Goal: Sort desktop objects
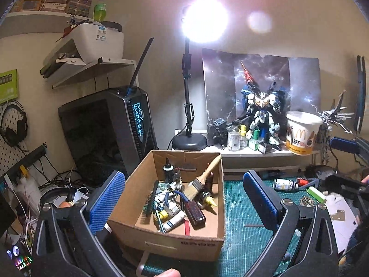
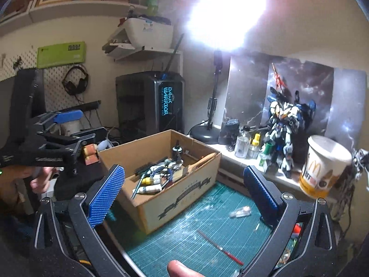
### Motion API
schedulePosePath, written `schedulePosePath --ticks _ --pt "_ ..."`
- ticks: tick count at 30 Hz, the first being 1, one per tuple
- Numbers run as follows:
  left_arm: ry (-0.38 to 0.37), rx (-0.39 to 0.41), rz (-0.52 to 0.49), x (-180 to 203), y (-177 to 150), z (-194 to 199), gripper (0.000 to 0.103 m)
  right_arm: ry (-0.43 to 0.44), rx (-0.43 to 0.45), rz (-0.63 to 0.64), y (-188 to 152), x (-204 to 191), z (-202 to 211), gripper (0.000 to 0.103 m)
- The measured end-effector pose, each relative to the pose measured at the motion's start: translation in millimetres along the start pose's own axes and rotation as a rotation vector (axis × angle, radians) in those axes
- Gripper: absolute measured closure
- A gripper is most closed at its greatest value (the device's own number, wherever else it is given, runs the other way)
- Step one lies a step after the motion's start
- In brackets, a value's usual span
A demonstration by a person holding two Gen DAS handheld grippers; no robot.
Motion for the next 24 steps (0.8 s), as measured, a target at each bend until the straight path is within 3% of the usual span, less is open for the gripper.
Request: schedulePosePath --ticks 15,24 --pt "-0.015 0.002 -0.018 15.1 -38.3 0.2 0.0 -0.081 0.018 -0.072 -34.8 11.9 63.4 0.0" --pt "-0.019 -0.031 0.014 10.5 -54.6 -21.0 0.0 -0.103 -0.044 -0.129 -54.1 26.4 72.6 0.0"
Point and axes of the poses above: each gripper's, at about its wrist camera, not at the fingertips, and z roughly against the way its jaws point, x to its right, y to its top, the point moved 1 cm from there along -z, roughly the way its jaws point, and after that the axes turned 9 degrees about -z, right-handed, at the moved point
